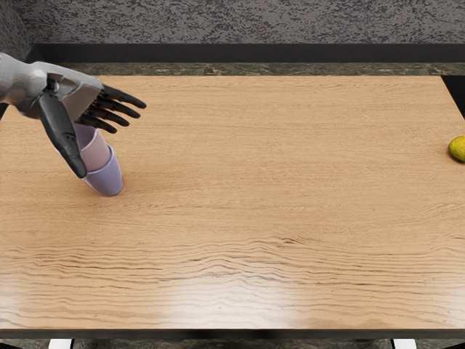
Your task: Pick up cup and place in cup with left hand
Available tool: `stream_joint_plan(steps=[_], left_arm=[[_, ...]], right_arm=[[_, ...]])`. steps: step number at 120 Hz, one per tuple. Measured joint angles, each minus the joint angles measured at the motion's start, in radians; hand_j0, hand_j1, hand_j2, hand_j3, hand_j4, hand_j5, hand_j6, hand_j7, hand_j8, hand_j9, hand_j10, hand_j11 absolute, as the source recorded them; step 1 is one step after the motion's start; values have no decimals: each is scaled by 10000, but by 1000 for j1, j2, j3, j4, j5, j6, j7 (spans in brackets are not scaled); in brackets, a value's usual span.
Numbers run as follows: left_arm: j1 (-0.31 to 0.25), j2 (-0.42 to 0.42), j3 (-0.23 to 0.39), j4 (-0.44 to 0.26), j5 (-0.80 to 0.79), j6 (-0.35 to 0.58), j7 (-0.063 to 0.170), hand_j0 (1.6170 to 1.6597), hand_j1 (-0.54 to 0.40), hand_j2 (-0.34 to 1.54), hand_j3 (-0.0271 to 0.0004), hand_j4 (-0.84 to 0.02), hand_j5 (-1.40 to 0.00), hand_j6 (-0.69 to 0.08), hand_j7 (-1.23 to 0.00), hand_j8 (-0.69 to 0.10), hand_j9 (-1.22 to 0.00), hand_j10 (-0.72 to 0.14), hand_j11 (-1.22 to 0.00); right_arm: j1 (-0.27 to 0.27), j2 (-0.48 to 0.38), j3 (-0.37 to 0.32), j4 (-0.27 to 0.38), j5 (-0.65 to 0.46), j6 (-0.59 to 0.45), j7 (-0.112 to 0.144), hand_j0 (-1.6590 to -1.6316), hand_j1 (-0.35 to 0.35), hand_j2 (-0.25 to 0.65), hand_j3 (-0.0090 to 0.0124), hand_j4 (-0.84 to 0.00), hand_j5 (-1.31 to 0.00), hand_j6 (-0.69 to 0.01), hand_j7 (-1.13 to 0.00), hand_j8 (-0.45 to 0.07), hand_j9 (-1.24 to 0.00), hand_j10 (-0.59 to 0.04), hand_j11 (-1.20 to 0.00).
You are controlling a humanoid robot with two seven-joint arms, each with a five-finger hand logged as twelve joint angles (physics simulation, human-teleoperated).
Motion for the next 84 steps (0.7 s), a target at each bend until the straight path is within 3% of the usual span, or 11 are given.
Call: stream_joint_plan(steps=[43, 65, 76, 84], left_arm=[[125, 122, 3, -107, -360, -58, 0, 16581, 3419, -2, 0, -69, -75, -71, -74, -71, -74, -69, -73], [160, 155, 4, -111, -406, -61, 0, 16581, 3456, -12, 0, -23, -29, -23, -29, -24, -29, -26, -29], [226, 175, 4, -111, -409, -61, 0, 16581, 3466, -13, 0, -9, -17, -8, -18, -10, -18, -14, -18], [240, 171, 5, -113, -404, -61, 0, 16581, 3470, -16, 0, -1, -12, 0, -12, -3, -12, -7, -12]], right_arm=[[4, 0, -5, 0, 0, 0, 1, -16581, -3116, -64, 0, -309, -404, -308, -404, -308, -404, -309, -404], [5, 0, -6, 0, 0, 0, 0, -16581, -3116, -64, 0, -306, -403, -305, -404, -306, -403, -308, -404], [6, 0, -6, 0, 0, 0, 0, -16581, -3116, -64, 0, -308, -404, -307, -405, -308, -404, -309, -404], [10, 0, -6, 0, 0, 0, 0, -16581, -3116, -64, 0, -307, -404, -306, -404, -307, -404, -308, -404]])
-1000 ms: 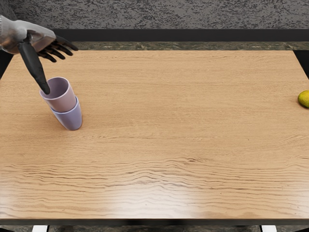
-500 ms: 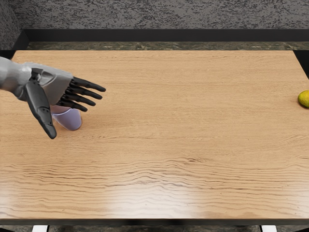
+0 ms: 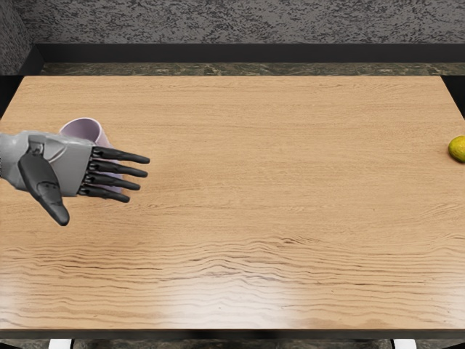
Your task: Pick up cup and place in cup with left hand
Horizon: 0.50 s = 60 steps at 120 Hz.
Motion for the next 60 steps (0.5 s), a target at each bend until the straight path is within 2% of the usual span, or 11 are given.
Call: stream_joint_plan(steps=[13, 21, 48, 60], left_arm=[[57, 7, 1, -7, 5, 0, 0, 16581, 3474, -17, 0, 5, -6, 7, -6, 3, -6, -2, -6], [122, 90, 6, -23, 7, 0, 0, 16581, 3476, -18, 0, 16, -2, 18, -3, 13, -4, 6, -4], [129, 97, 11, -41, 53, -1, 0, 16581, 3478, -22, 0, 17, 2, 18, 1, 12, 0, 4, 0], [143, 66, 13, -43, 57, 0, 0, 16581, 3480, -21, 0, 15, 2, 16, 1, 10, 1, 3, 1]], right_arm=[[3, 0, 0, 0, 0, 0, 0, -16581, -3116, -64, 0, -306, -404, -304, -404, -306, -404, -307, -404], [3, 0, 0, 0, 0, 0, 0, -16581, -3116, -65, 0, -305, -403, -303, -404, -305, -404, -307, -404], [4, 0, 0, 0, 0, 0, 0, -16581, -3116, -65, 0, -306, -403, -304, -404, -305, -403, -307, -404], [4, 0, 0, 0, 0, 0, 0, -16581, -3116, -64, 0, -306, -403, -304, -404, -306, -403, -307, -404]])
